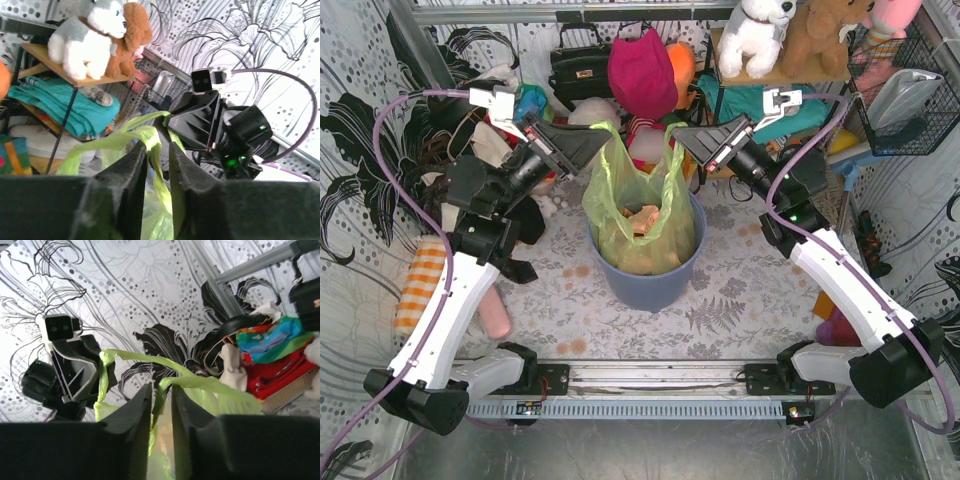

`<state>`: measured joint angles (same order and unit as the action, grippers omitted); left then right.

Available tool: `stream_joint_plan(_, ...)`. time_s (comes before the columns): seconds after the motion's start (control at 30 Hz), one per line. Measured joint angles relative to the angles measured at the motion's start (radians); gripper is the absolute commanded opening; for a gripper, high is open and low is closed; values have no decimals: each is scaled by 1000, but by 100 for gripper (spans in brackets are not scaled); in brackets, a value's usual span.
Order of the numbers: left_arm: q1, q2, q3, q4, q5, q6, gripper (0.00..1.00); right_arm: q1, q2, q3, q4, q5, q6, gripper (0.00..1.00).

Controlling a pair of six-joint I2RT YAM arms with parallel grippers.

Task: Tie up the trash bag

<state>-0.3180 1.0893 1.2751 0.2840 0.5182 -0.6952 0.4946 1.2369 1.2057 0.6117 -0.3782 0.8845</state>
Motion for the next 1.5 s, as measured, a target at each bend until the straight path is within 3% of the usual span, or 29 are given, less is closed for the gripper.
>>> stream_joint_plan(0.1,0,-2,-2,10,22,-10,50,0,0,-7,-1,-40,18,54)
stream_joint_plan(0.4,0,2,10,-19,102,5,53,0,-3,-6,3,-159,46,51)
stream_joint_plan(0.8,0,-8,3,-41,314,-2,52,0,-38,-29,0,-274,95,53)
stream_joint_plan(0.9,0,-51,3,-55,316,16,48,0,-75,-47,-20,-274,95,44)
stream_joint_plan(0.97,0,-67,3,-54,316,23,41,0,-92,-51,-26,-274,95,30)
stream_joint_plan(1.07,0,-59,3,-48,315,22,19,0,-101,-50,-27,-273,93,0)
stream_joint_plan(1.13,0,-42,8,-41,315,18,8,1,-98,-50,-32,-271,92,0)
stream_joint_plan(1.23,0,10,31,-42,308,13,4,1,-80,-16,-72,-261,87,0)
stream_joint_plan(1.27,0,29,50,-52,305,14,7,1,-66,14,-89,-258,83,0)
stream_joint_plan(1.4,0,77,168,-106,297,39,37,1,-5,158,-142,-254,55,0)
stream_joint_plan(1.5,0,68,243,-159,289,85,44,1,12,214,-154,-254,42,0)
